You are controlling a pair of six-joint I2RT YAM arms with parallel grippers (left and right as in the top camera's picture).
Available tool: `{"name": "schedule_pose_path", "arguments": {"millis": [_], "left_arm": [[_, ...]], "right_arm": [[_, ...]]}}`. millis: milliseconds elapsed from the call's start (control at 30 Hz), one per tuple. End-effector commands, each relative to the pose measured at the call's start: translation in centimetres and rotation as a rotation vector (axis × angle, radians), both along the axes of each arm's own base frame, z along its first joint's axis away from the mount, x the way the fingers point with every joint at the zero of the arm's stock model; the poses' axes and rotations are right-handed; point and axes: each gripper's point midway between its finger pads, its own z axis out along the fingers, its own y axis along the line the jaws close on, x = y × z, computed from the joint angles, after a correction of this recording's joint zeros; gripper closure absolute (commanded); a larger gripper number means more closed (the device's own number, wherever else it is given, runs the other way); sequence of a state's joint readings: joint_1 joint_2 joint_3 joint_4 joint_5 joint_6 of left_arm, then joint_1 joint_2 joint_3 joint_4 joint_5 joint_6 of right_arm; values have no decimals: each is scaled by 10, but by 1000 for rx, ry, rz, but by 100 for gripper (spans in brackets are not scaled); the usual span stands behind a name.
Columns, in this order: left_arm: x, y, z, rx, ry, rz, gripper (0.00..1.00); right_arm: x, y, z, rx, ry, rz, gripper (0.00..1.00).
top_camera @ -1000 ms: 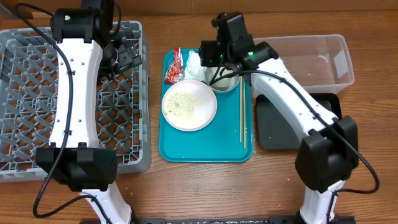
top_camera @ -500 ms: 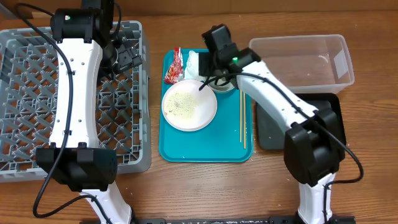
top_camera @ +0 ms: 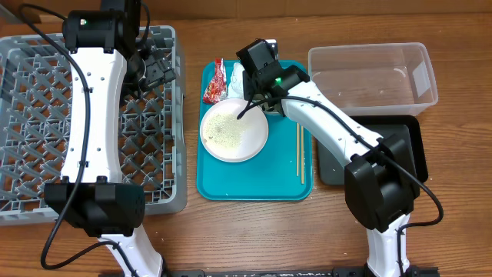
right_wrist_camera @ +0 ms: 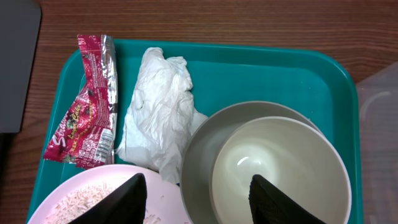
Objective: Sort waste into correct bins and load items into the dishwasher
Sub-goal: 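Lower the right gripper into the white paper cup and grip it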
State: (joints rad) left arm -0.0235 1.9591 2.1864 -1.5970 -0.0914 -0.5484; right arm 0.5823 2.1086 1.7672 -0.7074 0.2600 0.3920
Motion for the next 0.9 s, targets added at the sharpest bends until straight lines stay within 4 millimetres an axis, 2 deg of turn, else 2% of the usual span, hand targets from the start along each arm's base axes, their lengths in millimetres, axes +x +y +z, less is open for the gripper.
{"name": "schedule_pose_path", "arguments": {"millis": [0, 333, 533, 733, 867], "left_arm": [[1, 8, -1, 13, 1, 28, 0], [1, 7, -1, 13, 1, 28, 0], [1, 7, -1, 13, 1, 28, 0], [1, 7, -1, 13, 1, 28, 0], [1, 7, -1, 13, 1, 28, 0]], "right_arm": [[2, 5, 7, 25, -10, 5, 45], [-3, 0, -3, 3, 10, 0, 45], [-7, -2, -14, -10, 30, 1, 54], [-5, -13, -17, -64, 15, -27, 54], [-6, -12, -17, -62, 16, -26, 57]]}}
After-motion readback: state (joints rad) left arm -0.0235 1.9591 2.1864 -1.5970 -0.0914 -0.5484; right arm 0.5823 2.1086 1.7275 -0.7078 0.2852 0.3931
